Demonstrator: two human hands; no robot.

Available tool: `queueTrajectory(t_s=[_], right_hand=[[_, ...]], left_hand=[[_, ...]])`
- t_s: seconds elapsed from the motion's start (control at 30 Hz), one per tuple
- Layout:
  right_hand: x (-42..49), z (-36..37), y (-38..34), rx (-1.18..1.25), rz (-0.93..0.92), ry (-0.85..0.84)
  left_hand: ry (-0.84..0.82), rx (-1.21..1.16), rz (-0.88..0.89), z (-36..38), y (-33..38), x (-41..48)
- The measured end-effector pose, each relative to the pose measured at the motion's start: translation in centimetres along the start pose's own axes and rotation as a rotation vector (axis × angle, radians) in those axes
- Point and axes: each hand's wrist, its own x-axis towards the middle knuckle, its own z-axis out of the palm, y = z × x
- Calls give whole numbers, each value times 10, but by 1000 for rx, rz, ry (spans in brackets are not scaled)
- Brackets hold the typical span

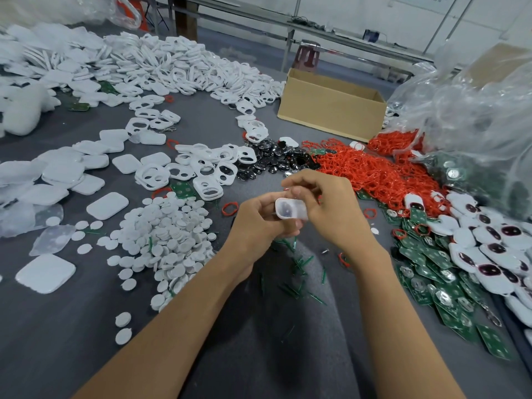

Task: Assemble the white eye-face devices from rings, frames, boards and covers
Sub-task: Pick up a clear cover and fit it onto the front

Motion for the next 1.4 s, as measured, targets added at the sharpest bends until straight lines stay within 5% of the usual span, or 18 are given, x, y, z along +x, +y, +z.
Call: queueTrajectory(t_s=[0.63,1.4], right_hand=[[1,1,21,258,394,-141],[-2,21,17,219,369,-17]], left_hand=[[57,-90,-69,3,2,0],[152,-75,-79,2,-2,3]])
